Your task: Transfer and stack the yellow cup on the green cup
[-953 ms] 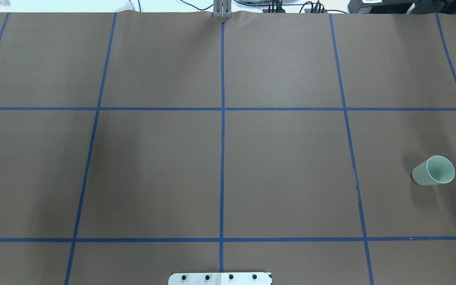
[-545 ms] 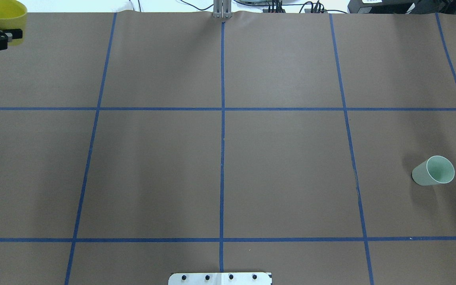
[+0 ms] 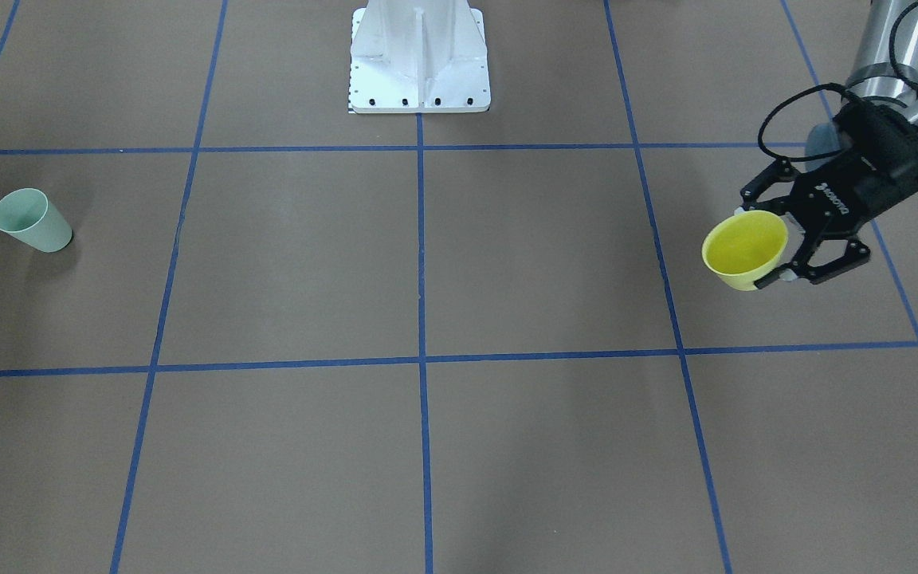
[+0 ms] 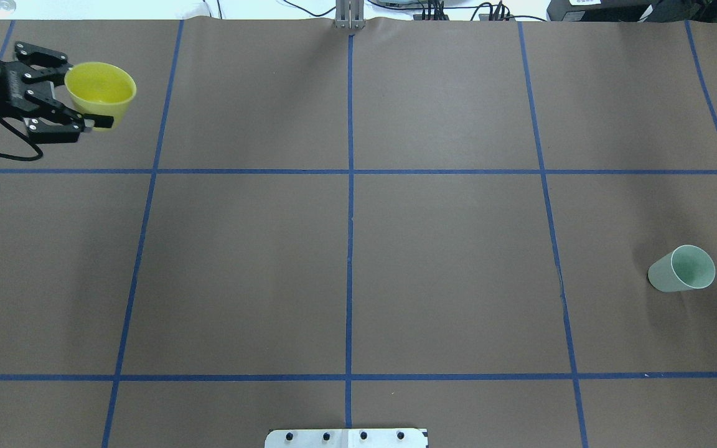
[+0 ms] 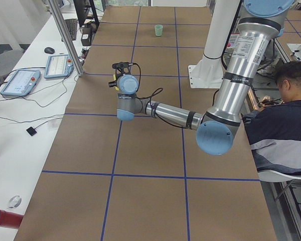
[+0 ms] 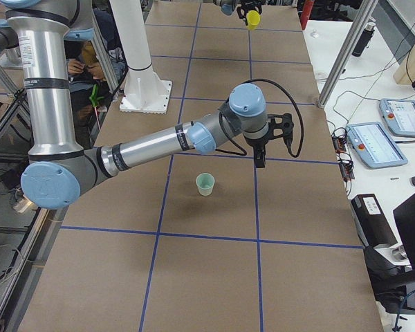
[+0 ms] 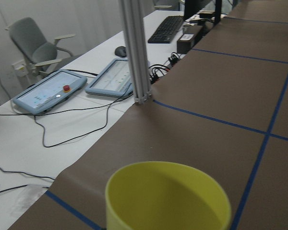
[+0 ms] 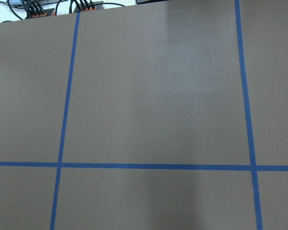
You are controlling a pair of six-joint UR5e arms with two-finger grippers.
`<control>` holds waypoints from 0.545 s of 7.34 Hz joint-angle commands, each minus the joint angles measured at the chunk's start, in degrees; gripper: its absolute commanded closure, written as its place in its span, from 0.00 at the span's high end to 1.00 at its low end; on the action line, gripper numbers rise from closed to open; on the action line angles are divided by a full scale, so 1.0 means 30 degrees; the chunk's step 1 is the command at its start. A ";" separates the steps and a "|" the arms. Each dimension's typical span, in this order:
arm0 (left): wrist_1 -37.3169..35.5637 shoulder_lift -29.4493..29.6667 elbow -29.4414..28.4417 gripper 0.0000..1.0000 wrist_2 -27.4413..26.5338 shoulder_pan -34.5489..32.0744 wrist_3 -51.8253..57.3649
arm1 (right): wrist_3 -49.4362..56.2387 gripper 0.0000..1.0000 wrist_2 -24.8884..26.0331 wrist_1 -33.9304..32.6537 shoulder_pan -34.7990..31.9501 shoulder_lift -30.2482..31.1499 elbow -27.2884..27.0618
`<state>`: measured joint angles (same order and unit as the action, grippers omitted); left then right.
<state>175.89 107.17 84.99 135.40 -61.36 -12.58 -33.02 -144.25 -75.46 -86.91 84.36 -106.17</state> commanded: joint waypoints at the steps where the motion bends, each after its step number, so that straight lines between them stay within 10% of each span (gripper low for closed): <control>1: 0.0987 0.1447 -0.0059 0.01 0.0042 0.3357 0.0033 | -0.2634 1.00 -0.0111 -0.0011 0.1279 -0.1803 -0.0087; 4: 0.2100 0.3117 -0.0117 0.04 -0.3812 0.6004 0.0004 | -0.5830 1.00 0.0180 -0.0011 0.2949 -0.3915 -0.0495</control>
<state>181.12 114.38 84.67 128.92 -46.32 -12.54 -46.76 -144.11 -75.50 -80.28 74.78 -106.89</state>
